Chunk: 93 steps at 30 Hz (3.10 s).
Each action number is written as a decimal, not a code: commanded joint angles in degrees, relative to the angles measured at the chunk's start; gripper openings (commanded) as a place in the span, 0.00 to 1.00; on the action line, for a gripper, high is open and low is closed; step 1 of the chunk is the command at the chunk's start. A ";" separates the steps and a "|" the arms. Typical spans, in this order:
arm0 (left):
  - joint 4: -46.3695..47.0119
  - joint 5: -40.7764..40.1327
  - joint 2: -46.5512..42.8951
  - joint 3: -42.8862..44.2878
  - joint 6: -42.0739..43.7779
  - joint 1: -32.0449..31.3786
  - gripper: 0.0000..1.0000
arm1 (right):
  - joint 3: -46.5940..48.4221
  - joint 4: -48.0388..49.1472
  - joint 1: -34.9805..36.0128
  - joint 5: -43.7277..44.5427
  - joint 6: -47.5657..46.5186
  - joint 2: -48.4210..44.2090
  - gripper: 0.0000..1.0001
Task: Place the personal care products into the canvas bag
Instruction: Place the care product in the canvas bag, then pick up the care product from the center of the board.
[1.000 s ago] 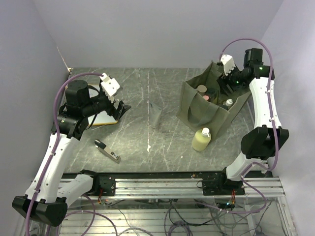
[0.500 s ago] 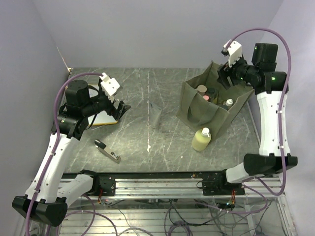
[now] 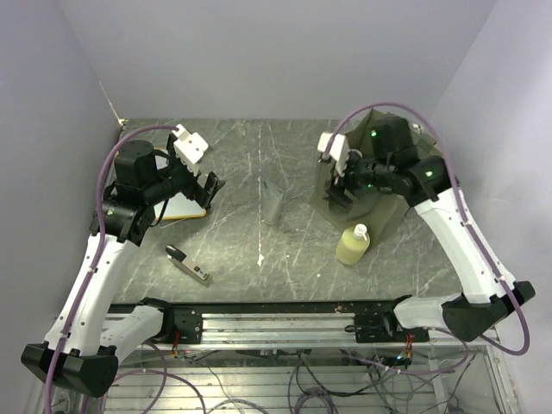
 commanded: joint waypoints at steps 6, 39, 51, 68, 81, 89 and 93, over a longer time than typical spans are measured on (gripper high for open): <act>1.60 -2.82 -0.81 -0.45 -0.66 0.53 1.00 | -15.02 -1.17 10.57 16.32 -1.87 -3.00 0.67; 1.67 -0.36 -0.92 -2.06 0.78 0.79 0.99 | -31.69 -4.25 4.04 27.30 5.36 -5.06 0.49; 1.10 1.38 -1.30 -1.92 0.77 0.84 0.98 | -29.42 -3.79 4.01 15.90 -1.86 -4.81 0.29; 0.57 2.49 -0.91 -1.90 1.54 0.84 0.98 | -27.99 -2.44 4.16 12.63 -5.97 -2.27 0.12; 0.35 3.01 -1.04 -1.96 2.33 0.84 0.97 | -18.76 -4.67 4.03 6.06 -6.59 -2.80 0.00; 0.35 3.49 -1.01 -2.32 2.68 0.84 0.96 | -8.26 -7.18 4.04 0.57 -5.15 -2.11 0.00; 0.18 3.71 -1.04 -2.32 2.86 0.84 0.96 | -1.06 -7.99 3.99 -1.18 -3.43 -1.86 0.00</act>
